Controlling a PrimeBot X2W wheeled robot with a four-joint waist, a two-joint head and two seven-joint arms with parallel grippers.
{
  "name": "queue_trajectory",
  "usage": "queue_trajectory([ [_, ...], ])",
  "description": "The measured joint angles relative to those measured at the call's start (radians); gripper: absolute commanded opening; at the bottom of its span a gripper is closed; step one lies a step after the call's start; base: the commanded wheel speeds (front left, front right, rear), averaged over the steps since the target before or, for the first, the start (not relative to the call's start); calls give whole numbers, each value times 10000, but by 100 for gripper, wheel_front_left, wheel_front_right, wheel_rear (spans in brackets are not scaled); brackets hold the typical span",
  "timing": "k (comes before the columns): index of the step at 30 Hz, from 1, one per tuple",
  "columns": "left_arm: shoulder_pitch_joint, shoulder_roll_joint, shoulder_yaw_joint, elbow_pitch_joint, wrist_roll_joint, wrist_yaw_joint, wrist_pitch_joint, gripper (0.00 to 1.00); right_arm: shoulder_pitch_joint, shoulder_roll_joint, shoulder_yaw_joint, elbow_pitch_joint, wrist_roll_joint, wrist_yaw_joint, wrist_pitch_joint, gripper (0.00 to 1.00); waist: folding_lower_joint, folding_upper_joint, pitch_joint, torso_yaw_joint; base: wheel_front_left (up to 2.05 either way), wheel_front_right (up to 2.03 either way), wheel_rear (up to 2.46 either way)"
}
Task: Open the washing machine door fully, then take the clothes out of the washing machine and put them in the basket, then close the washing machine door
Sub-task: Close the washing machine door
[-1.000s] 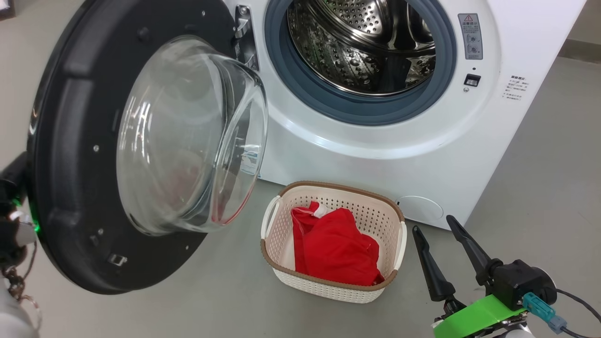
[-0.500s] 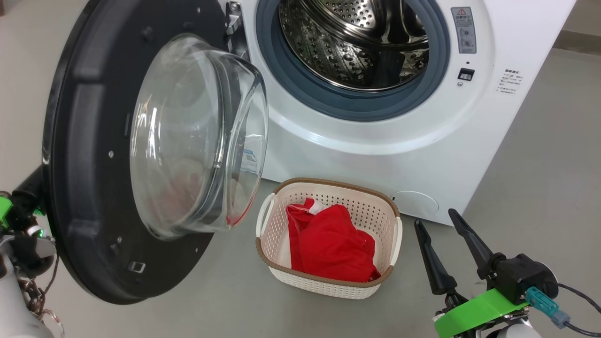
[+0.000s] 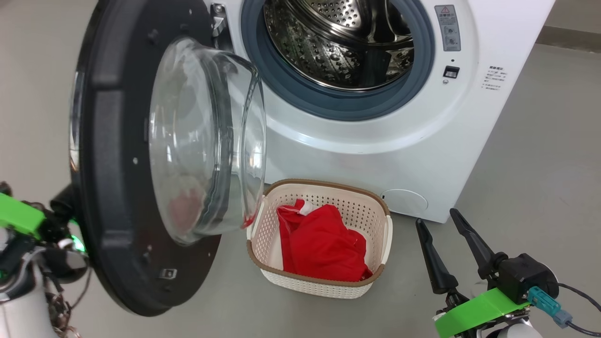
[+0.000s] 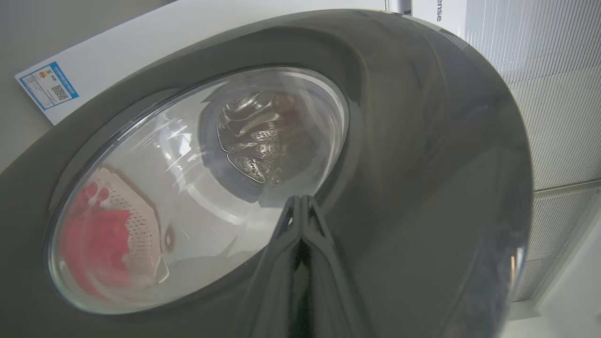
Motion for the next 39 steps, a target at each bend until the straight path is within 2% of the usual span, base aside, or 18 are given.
queue_trajectory([
  [11, 1225, -25, -1680, -1235, -1452, 692, -500, 0, 19, -2, -27, 17, 188, 0, 0, 100, 0, 0, -153, -229, 0, 0, 0],
  [21, 1998, 19, -2675, -2351, -2355, 1281, -874, 0, 28, 0, -8, 44, 360, -2, 0, 100, 0, 0, -231, -455, 0, 0, 0],
  [29, 2277, 23, -3239, -2817, -2892, 1484, -1139, 0, 29, 0, 12, 82, 360, 0, 0, 100, 0, 0, -280, -641, 0, 0, 0],
  [39, 2438, 25, -3455, -2982, -3390, 1482, -1415, 0, 29, 0, 29, 104, 360, -2, 0, 100, 0, 0, -255, -947, 0, 0, 0],
])
